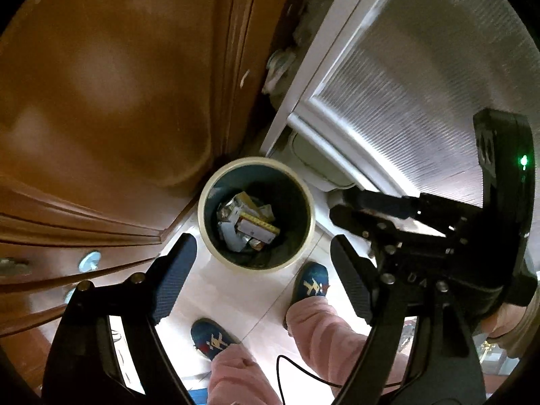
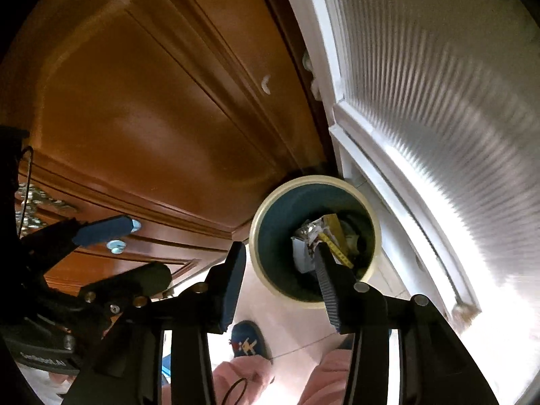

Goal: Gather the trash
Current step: 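Raise both grippers back up over the counter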

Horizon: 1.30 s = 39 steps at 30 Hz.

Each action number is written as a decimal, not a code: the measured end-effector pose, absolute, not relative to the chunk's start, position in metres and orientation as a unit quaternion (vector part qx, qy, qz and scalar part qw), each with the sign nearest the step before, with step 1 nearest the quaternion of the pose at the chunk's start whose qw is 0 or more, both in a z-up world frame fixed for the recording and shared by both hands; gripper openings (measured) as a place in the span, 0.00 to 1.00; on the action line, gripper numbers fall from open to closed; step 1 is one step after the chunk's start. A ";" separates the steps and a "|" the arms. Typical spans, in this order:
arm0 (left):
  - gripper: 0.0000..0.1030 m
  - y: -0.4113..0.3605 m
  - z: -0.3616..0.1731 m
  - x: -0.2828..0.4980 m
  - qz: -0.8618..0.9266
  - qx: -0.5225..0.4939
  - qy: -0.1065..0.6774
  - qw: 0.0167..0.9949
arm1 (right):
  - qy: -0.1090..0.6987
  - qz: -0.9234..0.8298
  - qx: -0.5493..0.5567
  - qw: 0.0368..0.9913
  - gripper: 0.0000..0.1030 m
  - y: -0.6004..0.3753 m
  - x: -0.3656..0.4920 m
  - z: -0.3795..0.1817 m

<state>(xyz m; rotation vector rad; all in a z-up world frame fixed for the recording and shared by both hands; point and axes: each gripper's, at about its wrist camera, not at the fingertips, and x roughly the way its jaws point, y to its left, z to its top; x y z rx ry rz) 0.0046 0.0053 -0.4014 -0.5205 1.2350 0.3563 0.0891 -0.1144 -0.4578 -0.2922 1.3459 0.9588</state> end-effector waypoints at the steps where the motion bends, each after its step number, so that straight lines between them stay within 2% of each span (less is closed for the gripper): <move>1: 0.77 0.003 -0.387 0.004 0.163 -0.237 0.568 0.771 | 0.596 0.425 -0.129 0.669 0.42 -0.113 0.086 -0.450; 16: 0.77 -0.014 -0.179 0.008 0.103 -0.212 0.515 0.824 | 0.546 0.417 -0.115 0.717 0.42 -0.145 0.048 -0.239; 25: 0.77 -0.018 -0.085 0.024 0.074 -0.183 0.453 0.869 | 0.438 0.409 -0.126 0.790 0.42 -0.182 0.041 -0.097; 34: 0.80 -0.033 0.010 0.048 0.057 -0.130 0.374 0.917 | 0.376 0.385 -0.117 0.835 0.42 -0.212 0.065 0.004; 39: 0.80 -0.040 0.057 0.079 0.081 -0.090 0.346 0.930 | 0.349 0.383 -0.109 0.848 0.47 -0.220 0.100 0.050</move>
